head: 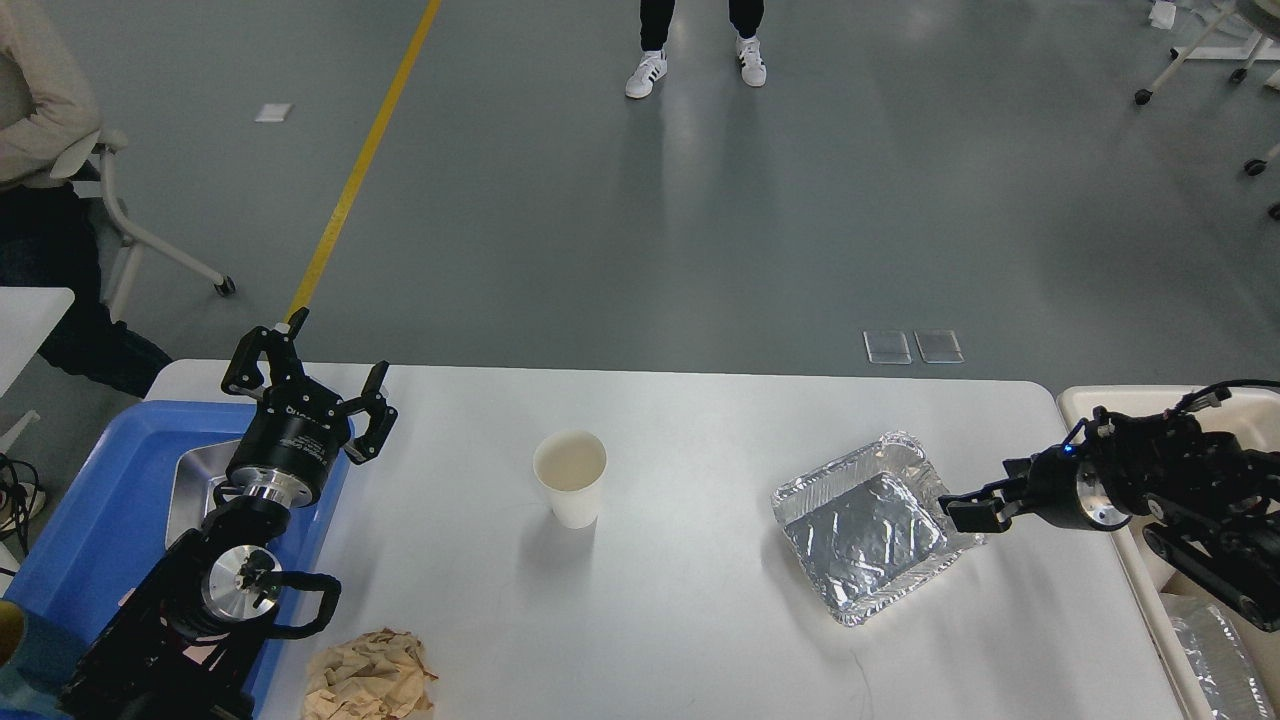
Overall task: Tidy desktop
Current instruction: 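Grasp the foil tray edge with the right gripper and lift it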
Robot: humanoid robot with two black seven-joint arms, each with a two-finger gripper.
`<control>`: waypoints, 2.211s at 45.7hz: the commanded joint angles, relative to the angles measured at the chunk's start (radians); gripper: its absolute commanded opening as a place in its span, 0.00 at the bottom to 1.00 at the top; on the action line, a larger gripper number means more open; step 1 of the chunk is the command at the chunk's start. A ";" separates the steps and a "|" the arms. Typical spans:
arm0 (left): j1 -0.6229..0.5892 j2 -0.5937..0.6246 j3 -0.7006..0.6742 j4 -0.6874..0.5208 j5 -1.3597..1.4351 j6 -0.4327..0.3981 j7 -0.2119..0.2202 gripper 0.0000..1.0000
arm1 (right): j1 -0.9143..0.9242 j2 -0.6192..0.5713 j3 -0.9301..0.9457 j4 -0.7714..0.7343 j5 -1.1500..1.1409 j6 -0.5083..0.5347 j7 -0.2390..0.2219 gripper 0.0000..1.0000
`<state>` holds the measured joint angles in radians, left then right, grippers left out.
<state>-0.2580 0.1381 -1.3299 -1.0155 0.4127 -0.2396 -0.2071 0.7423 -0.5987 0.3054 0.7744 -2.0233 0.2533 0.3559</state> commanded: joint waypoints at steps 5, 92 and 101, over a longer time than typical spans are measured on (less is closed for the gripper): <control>0.009 0.003 -0.002 0.000 0.000 -0.001 0.000 0.97 | 0.005 0.059 -0.043 -0.063 0.003 -0.029 0.000 1.00; 0.023 0.017 0.000 0.006 0.000 0.000 0.009 0.97 | 0.305 -0.291 -0.164 0.118 0.385 0.254 0.114 0.00; 0.022 0.014 0.002 0.006 0.000 0.008 0.009 0.97 | 0.305 -0.224 -0.163 0.117 0.431 0.253 0.061 0.00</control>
<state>-0.2348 0.1551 -1.3293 -1.0093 0.4126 -0.2369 -0.1979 1.0475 -0.8719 0.1427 0.8913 -1.6074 0.5075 0.4356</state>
